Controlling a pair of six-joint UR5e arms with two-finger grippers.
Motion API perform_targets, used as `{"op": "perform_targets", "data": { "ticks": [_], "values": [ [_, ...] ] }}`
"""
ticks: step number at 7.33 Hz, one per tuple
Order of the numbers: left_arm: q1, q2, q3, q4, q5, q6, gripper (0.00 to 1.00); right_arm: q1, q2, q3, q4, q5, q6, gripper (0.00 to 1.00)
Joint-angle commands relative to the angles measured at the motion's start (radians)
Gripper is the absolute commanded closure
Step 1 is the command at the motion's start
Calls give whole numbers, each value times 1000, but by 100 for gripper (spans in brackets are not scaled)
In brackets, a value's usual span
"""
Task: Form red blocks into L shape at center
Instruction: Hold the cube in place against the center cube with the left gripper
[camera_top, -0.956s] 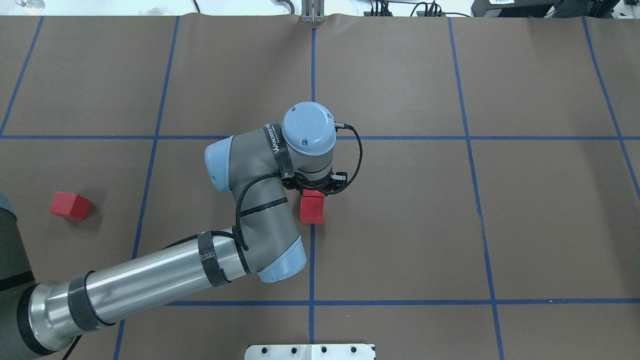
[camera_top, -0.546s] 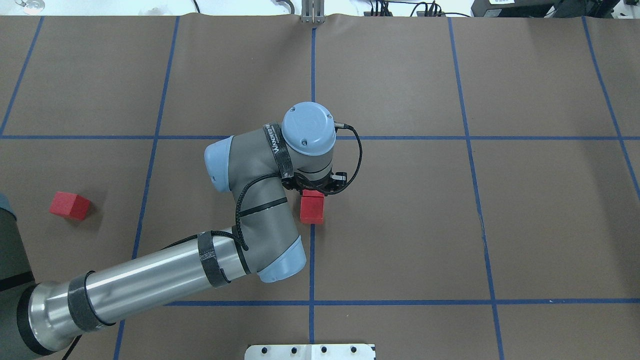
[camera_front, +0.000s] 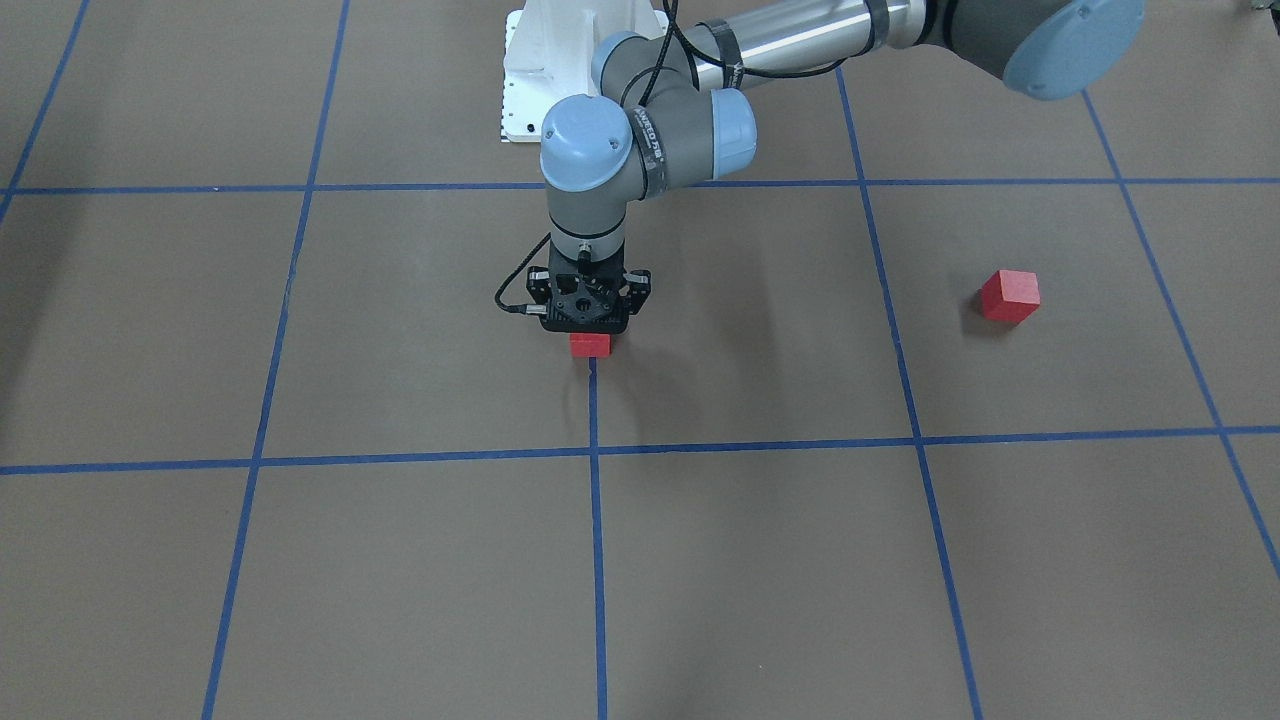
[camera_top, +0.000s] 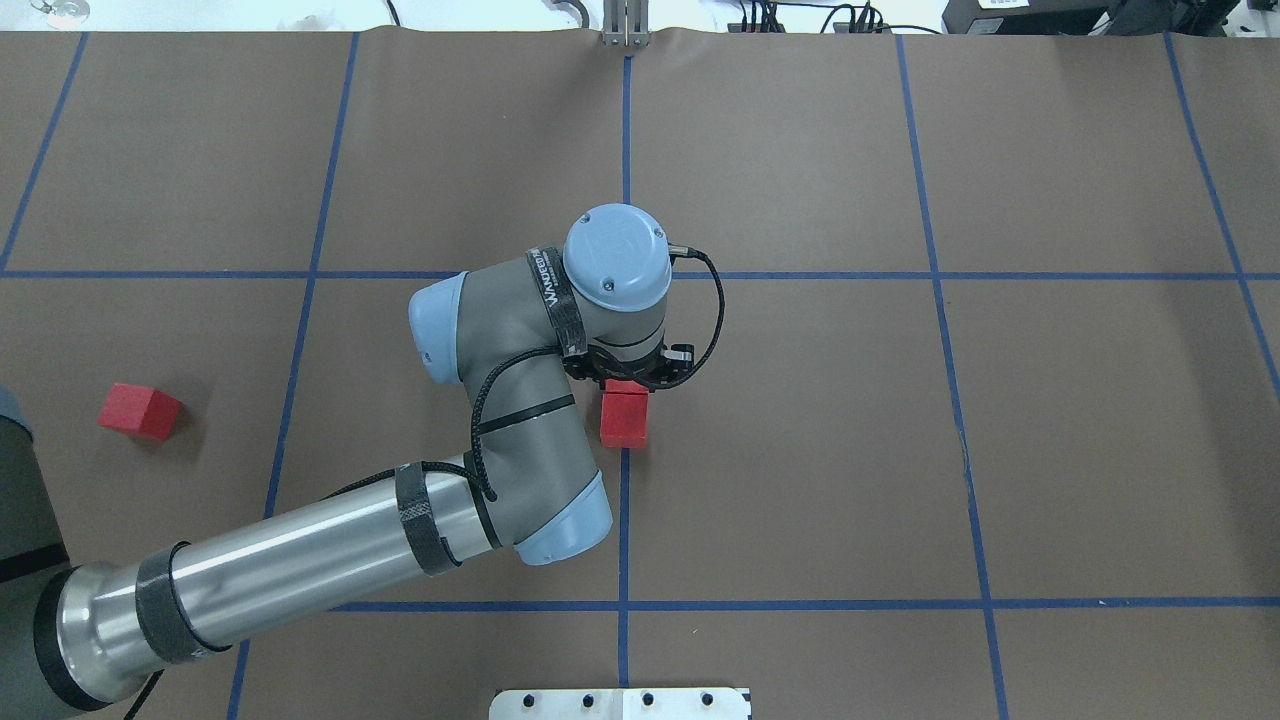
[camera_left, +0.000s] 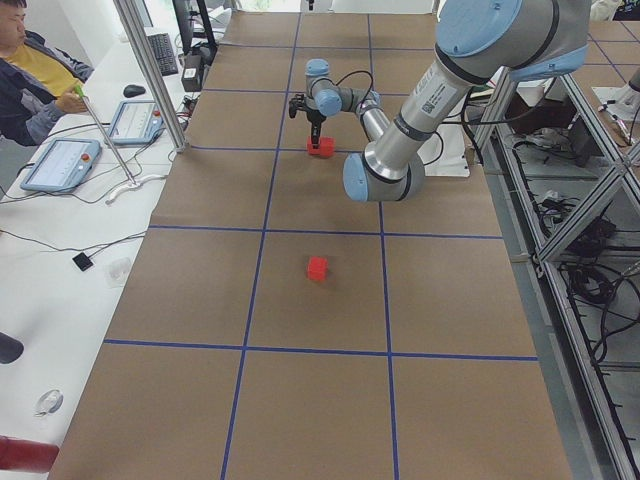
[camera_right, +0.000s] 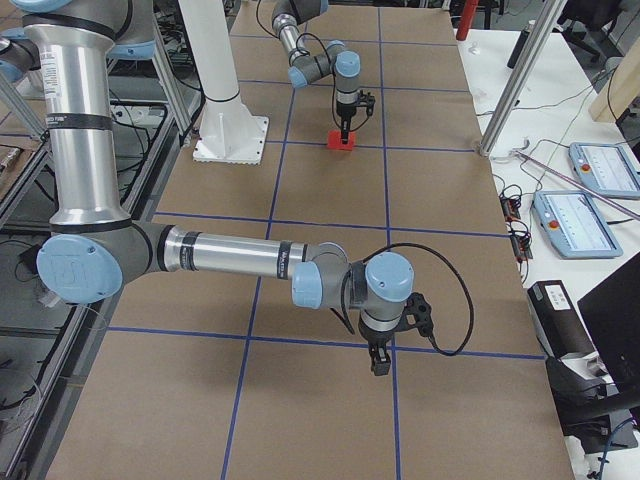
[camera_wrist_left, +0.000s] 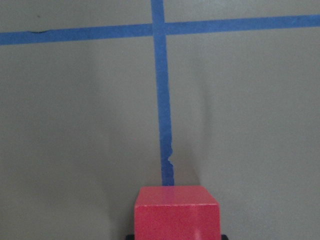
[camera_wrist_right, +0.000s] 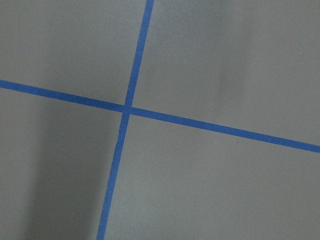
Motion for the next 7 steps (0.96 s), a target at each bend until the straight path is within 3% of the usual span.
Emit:
{"op": "perform_targets", "data": {
  "ticks": [1, 7],
  "values": [
    [2, 0, 1, 0, 0, 0, 89, 0, 0, 0, 0, 0, 0, 0],
    [0, 0, 1, 0, 0, 0, 77, 0, 0, 2, 0, 0, 0, 0]
  ]
}}
